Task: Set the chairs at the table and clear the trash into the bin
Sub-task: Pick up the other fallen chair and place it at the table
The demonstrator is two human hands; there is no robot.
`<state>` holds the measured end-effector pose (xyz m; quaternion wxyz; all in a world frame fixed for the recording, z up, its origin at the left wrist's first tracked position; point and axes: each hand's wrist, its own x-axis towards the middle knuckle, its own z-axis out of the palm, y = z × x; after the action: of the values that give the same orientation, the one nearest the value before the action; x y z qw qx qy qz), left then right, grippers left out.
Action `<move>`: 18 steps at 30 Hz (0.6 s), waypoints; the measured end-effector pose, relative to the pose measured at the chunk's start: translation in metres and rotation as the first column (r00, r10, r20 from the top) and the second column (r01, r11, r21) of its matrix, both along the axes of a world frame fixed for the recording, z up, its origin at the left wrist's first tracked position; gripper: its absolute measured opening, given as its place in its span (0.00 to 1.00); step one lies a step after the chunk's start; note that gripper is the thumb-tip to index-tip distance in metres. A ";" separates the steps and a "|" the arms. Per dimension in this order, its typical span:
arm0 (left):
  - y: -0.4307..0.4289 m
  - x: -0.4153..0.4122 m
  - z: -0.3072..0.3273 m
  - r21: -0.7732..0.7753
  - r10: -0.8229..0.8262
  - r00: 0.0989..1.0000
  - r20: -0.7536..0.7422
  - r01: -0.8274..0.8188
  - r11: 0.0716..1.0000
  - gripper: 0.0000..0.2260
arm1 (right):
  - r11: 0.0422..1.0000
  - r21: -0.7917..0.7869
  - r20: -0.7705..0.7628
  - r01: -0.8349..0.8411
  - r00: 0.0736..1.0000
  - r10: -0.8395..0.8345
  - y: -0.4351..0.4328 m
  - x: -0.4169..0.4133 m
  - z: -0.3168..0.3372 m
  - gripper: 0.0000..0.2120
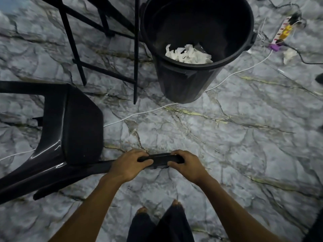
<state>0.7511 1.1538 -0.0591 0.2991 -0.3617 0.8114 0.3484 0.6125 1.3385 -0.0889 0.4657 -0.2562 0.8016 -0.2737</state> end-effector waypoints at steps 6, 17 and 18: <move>0.002 -0.002 0.002 -0.118 -0.105 0.994 0.012 0.105 0.987 0.18 | 0.993 -0.060 0.036 0.097 0.995 -0.094 0.002 0.004 -0.003 0.19; 0.012 0.019 0.007 0.156 0.139 0.958 -0.251 -0.102 0.982 0.19 | 0.989 -0.115 0.097 0.092 0.992 -0.081 -0.004 0.018 0.034 0.25; 0.008 0.025 0.014 0.162 0.160 0.953 -0.255 -0.121 0.979 0.17 | 0.987 -0.131 0.095 0.089 0.993 -0.077 -0.006 0.022 0.044 0.26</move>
<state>0.7758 1.1622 -0.0446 0.1868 -0.3456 0.7890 0.4723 0.6346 1.3329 -0.0452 0.4708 -0.2409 0.7697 -0.3577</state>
